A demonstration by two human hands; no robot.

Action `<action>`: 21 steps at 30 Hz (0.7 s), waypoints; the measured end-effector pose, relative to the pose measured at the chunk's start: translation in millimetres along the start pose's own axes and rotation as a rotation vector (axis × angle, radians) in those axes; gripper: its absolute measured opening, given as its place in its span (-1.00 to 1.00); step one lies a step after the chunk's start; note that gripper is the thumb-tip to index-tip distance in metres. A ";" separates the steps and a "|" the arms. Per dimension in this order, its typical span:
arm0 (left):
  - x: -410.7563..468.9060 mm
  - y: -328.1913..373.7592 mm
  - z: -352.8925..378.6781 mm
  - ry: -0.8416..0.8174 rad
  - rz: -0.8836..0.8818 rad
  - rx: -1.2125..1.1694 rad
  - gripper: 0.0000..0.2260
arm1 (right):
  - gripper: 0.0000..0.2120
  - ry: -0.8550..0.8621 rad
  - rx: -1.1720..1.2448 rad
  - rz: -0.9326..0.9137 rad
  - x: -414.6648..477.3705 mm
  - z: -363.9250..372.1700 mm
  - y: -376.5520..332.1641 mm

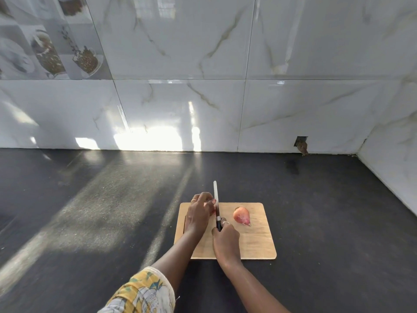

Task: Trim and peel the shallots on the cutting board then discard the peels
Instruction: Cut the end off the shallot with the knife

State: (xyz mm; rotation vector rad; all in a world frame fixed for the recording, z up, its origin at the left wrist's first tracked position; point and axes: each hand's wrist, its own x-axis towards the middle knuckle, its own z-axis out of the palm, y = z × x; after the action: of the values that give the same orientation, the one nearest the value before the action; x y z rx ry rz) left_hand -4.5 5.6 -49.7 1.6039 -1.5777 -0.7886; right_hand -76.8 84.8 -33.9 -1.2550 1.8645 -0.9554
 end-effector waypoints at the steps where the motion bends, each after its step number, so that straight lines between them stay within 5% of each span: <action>1: -1.5 -1.6 1.1 0.013 0.014 -0.037 -0.90 | -0.72 0.009 0.002 0.003 -0.3 0.1 -0.1; 21: -14.1 -16.7 0.2 -0.043 0.089 0.059 -0.86 | -0.73 0.043 -0.055 -0.012 1.7 12.2 -3.2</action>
State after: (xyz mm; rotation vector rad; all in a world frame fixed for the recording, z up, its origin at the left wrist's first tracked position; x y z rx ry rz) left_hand 3.6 19.2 -64.8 1.5557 -1.7046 -0.7397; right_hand -65.6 79.9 -37.4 -1.2886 1.9304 -0.9499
